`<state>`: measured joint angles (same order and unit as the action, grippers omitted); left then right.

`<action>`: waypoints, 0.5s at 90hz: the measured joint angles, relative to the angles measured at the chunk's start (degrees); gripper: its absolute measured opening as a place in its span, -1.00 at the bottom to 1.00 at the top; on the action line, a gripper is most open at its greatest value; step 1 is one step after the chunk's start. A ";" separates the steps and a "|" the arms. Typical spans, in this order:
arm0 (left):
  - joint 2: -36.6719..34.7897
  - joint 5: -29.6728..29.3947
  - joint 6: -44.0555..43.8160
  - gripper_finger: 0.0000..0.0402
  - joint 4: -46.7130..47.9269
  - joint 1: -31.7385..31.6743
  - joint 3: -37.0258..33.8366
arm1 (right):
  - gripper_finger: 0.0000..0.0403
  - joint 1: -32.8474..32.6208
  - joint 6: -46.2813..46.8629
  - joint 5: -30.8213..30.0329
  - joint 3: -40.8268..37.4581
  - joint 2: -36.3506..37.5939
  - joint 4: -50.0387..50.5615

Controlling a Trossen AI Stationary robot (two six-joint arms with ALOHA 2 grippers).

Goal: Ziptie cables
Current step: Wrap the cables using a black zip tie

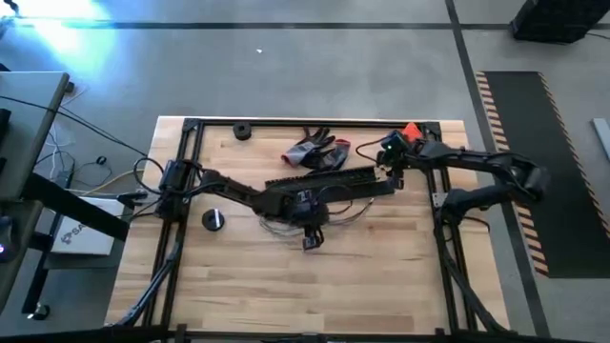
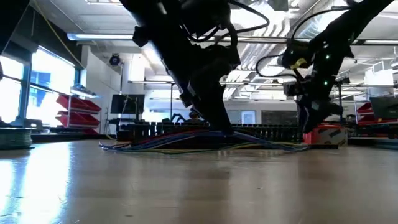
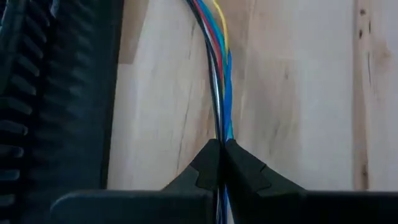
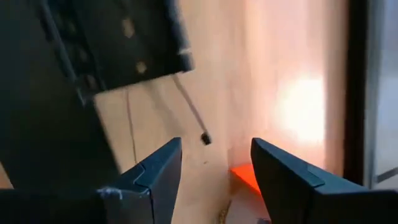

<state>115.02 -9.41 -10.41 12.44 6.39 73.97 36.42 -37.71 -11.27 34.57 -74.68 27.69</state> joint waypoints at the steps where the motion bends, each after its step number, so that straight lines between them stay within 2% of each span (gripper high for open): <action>1: 0.00 0.05 0.00 -1.00 0.01 -0.02 0.00 | -0.13 -0.01 -0.23 0.01 0.00 -0.33 -0.17; 28: 0.00 0.34 1.50 -1.00 -0.50 0.15 0.00 | -0.27 0.77 -1.32 -0.26 0.52 -7.07 -5.07; 45: 0.00 0.31 1.94 -1.00 -3.31 0.00 0.00 | -0.44 2.16 -1.34 -0.31 0.52 -7.91 -4.54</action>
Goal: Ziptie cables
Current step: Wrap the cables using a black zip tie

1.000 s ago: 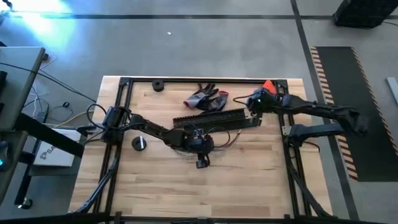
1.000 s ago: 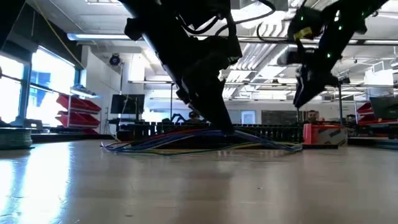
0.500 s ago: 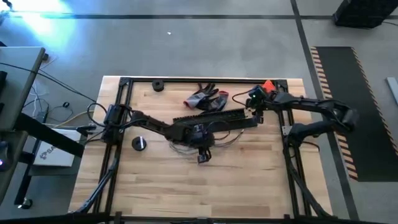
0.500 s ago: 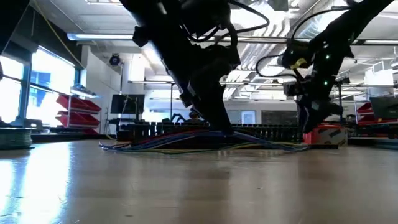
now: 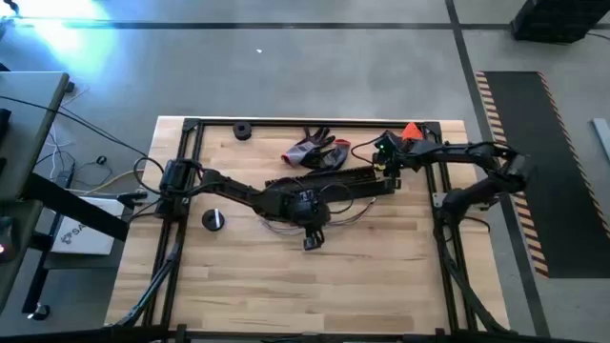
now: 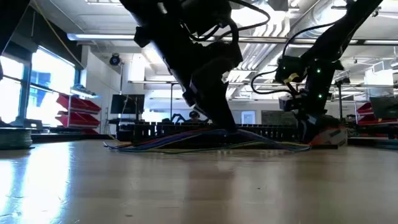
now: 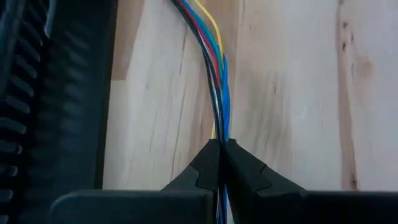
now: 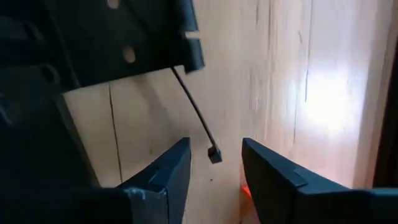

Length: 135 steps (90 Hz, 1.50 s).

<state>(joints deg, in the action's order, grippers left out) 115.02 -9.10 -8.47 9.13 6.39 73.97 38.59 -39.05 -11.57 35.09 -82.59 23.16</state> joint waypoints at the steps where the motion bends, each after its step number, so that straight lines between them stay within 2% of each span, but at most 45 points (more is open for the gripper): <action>1: 0.00 0.00 0.12 -1.00 -0.17 0.00 0.00 | -0.45 0.15 0.00 -0.03 0.00 0.00 0.03; 22: 0.00 0.00 1.34 -1.00 -0.51 0.00 0.00 | -0.93 1.30 0.46 -5.48 0.52 0.00 0.73; 38: 0.00 -0.24 2.95 -1.00 -0.45 0.00 0.00 | -0.99 -0.17 5.56 -6.99 4.45 1.68 5.78; 54: 0.00 -0.56 2.69 -1.00 -0.44 0.41 0.00 | -0.98 -1.79 7.04 -6.47 8.47 4.81 12.58; 61: 0.00 -0.63 2.69 -1.00 -0.40 0.52 0.00 | -0.92 -1.50 3.96 -3.05 9.45 5.22 15.00; 73: 0.00 -0.66 2.70 -1.00 -0.37 0.85 0.00 | -0.68 -1.43 -5.80 2.75 8.54 5.22 14.27; 86: 0.00 -2.03 3.52 -1.00 -0.40 0.90 0.00 | -0.36 -0.11 -10.81 3.15 6.25 4.88 9.87; 97: 0.00 -2.18 3.21 -1.00 -0.42 0.85 0.00 | -0.21 1.54 -13.34 3.57 5.25 3.97 7.51; 105: 0.00 -1.98 3.20 -1.00 -0.41 0.85 0.00 | -0.21 2.61 -14.92 5.14 5.24 2.84 7.44; 118: 0.00 -1.95 3.65 -1.00 -0.41 0.87 0.00 | -0.32 3.83 -15.06 8.26 5.23 -0.42 7.49; 135: 0.00 -1.97 3.65 -1.00 -0.42 0.85 0.00 | -0.49 3.89 -15.06 7.46 5.29 -4.66 7.60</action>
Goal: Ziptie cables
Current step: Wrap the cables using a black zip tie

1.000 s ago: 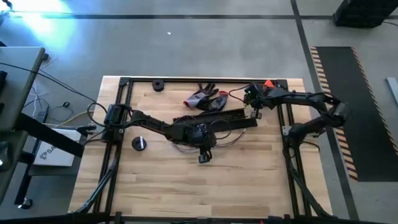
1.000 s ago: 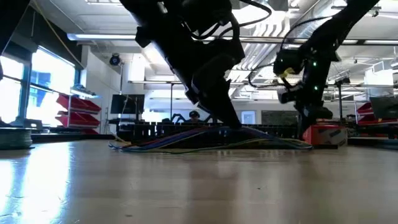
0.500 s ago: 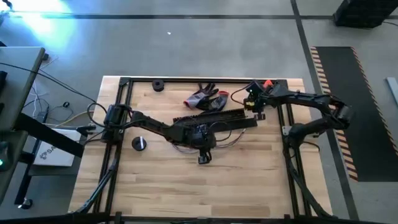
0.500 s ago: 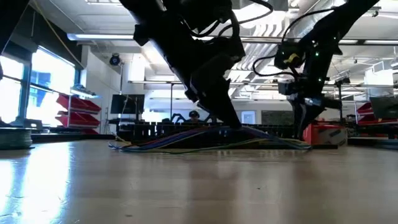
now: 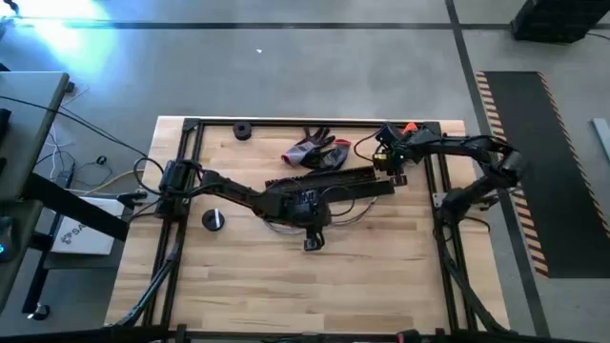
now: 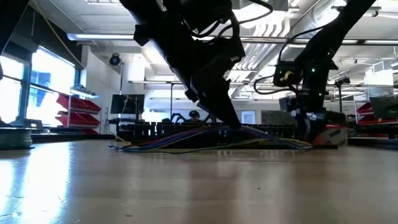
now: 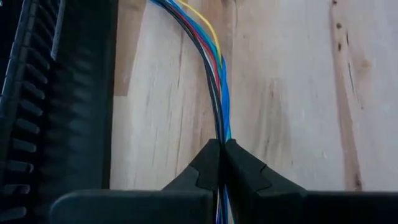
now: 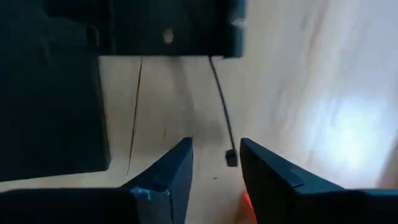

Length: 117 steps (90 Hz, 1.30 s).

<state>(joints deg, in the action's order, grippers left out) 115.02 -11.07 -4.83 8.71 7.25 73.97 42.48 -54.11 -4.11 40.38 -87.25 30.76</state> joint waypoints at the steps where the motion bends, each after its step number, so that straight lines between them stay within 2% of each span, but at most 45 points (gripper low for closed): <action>1: 0.00 0.00 -0.01 -1.00 0.00 0.00 0.00 | -0.51 -0.01 0.01 -0.10 0.01 -0.10 -0.04; 24: 0.00 0.44 -0.39 -1.00 -0.02 0.02 0.00 | -0.95 -0.03 2.00 -0.28 0.05 -1.01 -0.82; 34: 0.02 0.44 -0.45 -1.00 -0.04 0.01 0.00 | -0.98 -0.22 5.44 -1.78 0.25 -1.01 -0.86; 42: 0.02 0.44 -0.47 -1.00 -0.02 0.01 0.00 | -0.99 -0.71 10.61 -5.46 1.74 0.16 1.03; 65: 0.04 0.44 -0.46 -1.00 0.00 0.01 0.00 | -0.99 -5.14 26.30 -13.38 12.12 10.07 14.74; 70: 0.04 0.44 -0.33 -1.00 -0.02 0.00 0.00 | -0.99 -7.25 30.48 -16.71 14.55 12.42 17.70; 83: 0.04 0.44 0.13 -1.00 0.02 0.00 0.00 | -1.00 -14.69 42.40 -33.83 21.59 16.16 27.80; 88: 0.04 0.44 0.09 -1.00 0.00 0.00 0.00 | -1.00 -17.84 48.05 -36.68 24.50 16.87 33.20; 100: 0.04 0.41 -0.67 -1.00 0.00 0.00 0.00 | -1.00 -26.92 65.67 -35.39 30.43 17.34 45.00; 117: 0.04 -1.60 -1.02 -1.00 0.02 -0.02 0.00 | -1.00 -41.12 86.24 -27.28 31.93 17.22 52.46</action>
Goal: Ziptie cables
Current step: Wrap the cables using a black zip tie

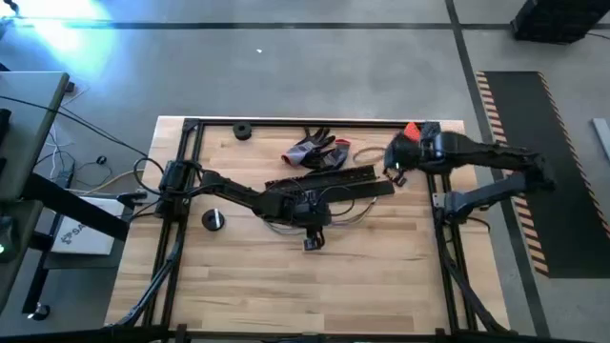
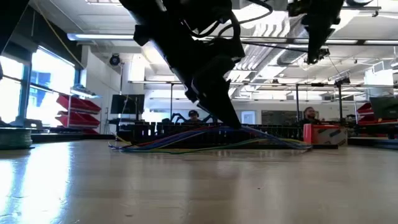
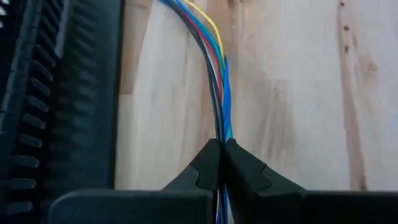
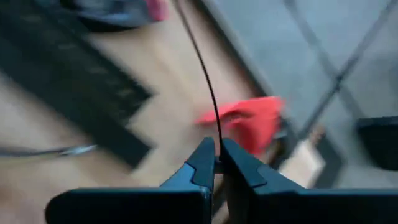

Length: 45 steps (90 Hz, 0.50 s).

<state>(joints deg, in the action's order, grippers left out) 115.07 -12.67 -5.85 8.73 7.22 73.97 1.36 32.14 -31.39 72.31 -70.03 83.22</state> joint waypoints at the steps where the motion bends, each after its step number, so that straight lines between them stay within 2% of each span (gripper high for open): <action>1: 0.00 -0.03 0.00 -1.00 0.00 -0.05 -0.01 | -1.00 -0.86 1.15 0.50 0.00 -0.11 0.21; 25: 0.00 -0.09 0.02 -1.00 0.15 -0.09 -0.02 | -1.00 -20.38 25.69 9.53 -0.02 -7.08 3.60; 45: 0.00 -0.09 0.00 -1.00 0.13 -0.09 -0.02 | -1.00 -31.40 35.96 22.56 -0.04 -17.15 4.00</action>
<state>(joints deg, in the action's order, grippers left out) 115.07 -12.76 -5.84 8.86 7.14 73.95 -30.04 68.09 -8.83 72.27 -87.18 87.22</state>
